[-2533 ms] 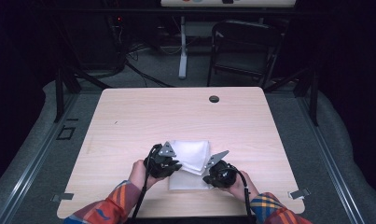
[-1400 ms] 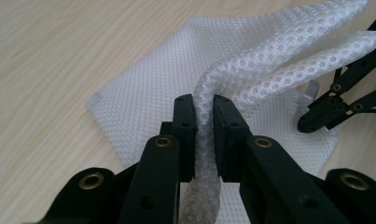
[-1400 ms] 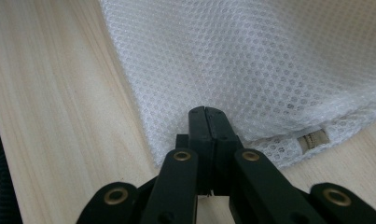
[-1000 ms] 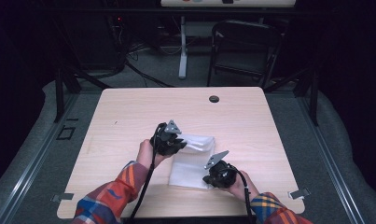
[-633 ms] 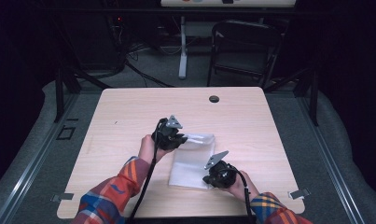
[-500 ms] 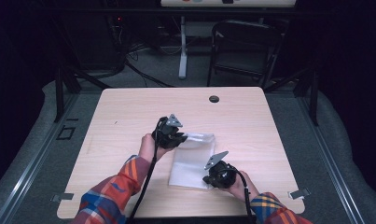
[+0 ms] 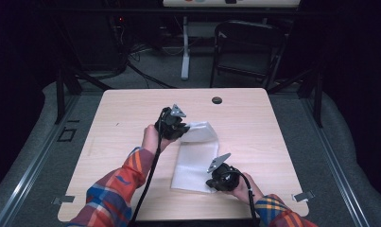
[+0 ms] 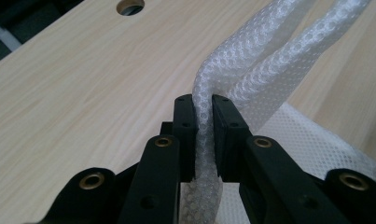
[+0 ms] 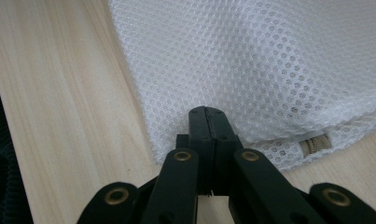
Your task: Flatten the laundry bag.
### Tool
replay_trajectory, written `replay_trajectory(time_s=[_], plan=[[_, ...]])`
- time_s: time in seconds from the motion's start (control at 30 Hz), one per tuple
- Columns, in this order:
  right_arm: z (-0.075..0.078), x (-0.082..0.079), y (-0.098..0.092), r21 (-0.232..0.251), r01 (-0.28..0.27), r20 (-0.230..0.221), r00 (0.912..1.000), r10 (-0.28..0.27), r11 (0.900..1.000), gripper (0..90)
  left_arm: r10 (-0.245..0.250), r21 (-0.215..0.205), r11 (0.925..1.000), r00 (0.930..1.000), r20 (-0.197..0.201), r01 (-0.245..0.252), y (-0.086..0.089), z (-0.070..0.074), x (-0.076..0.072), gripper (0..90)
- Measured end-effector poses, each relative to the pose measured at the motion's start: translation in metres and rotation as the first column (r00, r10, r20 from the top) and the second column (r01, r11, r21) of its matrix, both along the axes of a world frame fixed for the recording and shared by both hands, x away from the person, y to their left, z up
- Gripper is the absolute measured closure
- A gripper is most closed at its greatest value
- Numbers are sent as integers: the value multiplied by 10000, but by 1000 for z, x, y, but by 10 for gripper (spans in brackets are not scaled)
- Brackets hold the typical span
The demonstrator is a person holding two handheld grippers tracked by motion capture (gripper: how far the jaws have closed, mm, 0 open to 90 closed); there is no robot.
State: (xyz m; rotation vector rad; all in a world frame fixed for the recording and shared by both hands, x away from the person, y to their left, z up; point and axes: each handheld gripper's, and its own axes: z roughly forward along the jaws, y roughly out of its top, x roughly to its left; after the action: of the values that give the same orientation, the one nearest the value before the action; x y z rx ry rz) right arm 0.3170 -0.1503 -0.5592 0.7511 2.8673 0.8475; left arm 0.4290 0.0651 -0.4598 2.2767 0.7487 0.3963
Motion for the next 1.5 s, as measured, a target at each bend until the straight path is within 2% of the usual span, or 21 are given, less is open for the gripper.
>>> replay_trajectory(time_s=[0.3,0.47,0.53,0.8,0.97,1.2,1.37,1.5], plan=[[1,0,-1,-32,-301,-192,9994,301,9995,900,260,401,9988,9994,217,-269,-5,10,11,807],[1,-1,-2,-3,-589,-445,9973,589,9983,900,421,670,9968,9984,368,-445,-3,14,16,807],[1,-1,-2,-15,-614,-541,9967,612,9981,900,498,789,9955,9980,381,-527,-2,14,19,807],[2,-2,-2,-43,-775,-797,9938,769,9970,900,935,841,9917,9946,456,-971,0,13,32,806],[2,-2,-1,-56,-790,-757,9940,784,9969,900,1133,959,9882,9913,677,-1195,-5,9,40,801],[1,-2,-1,120,-767,-702,9945,773,9970,900,1328,1026,9848,9882,758,-1402,-14,3,49,798],[2,-2,-1,-121,-819,-736,9940,808,9966,900,1372,1255,9811,9868,863,-1474,-21,1,54,797],[2,-2,-1,-87,-824,-709,9941,816,9966,900,1457,1284,9794,9855,873,-1561,-25,-1,58,792]])
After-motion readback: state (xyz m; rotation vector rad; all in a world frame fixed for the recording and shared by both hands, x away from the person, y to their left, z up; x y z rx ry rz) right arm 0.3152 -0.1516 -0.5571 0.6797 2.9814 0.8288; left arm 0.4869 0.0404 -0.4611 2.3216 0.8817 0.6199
